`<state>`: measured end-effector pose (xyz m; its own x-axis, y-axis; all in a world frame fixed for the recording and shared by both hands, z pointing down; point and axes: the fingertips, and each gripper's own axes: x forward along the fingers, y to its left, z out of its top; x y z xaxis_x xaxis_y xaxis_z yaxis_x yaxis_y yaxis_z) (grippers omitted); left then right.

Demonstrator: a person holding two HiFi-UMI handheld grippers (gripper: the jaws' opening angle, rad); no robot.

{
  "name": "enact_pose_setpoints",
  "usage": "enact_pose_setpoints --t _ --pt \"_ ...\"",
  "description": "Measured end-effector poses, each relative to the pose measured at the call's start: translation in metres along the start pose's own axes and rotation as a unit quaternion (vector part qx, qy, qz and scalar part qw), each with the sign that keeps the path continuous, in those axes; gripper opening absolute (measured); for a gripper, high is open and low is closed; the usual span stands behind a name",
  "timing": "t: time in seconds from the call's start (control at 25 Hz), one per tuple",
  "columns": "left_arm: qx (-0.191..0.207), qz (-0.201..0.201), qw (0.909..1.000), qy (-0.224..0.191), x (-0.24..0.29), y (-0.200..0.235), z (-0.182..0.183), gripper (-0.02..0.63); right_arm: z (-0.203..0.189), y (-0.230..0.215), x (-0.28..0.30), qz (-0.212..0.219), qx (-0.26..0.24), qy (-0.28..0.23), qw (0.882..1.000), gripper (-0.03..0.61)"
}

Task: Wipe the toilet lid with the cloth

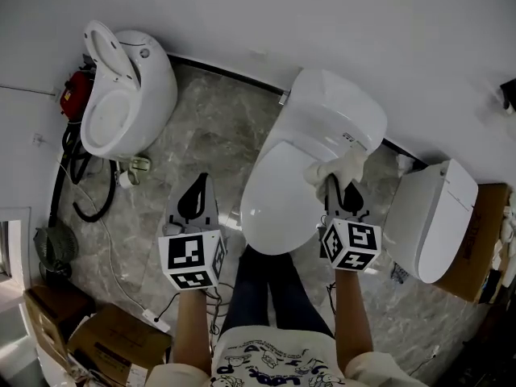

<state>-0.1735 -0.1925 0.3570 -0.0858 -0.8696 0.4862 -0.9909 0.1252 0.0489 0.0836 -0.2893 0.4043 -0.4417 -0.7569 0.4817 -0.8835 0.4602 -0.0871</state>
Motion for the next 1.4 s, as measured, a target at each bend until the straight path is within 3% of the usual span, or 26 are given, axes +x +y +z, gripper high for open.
enact_pose_setpoints --t 0.88,1.4 --pt "-0.004 0.003 0.9963 0.086 0.082 0.036 -0.131 0.009 -0.123 0.017 0.174 0.026 -0.079 0.097 0.992 0.087" --pt "-0.016 0.009 0.9932 0.115 0.089 0.05 -0.192 0.009 -0.193 0.019 0.257 0.047 -0.12 0.171 0.977 0.089"
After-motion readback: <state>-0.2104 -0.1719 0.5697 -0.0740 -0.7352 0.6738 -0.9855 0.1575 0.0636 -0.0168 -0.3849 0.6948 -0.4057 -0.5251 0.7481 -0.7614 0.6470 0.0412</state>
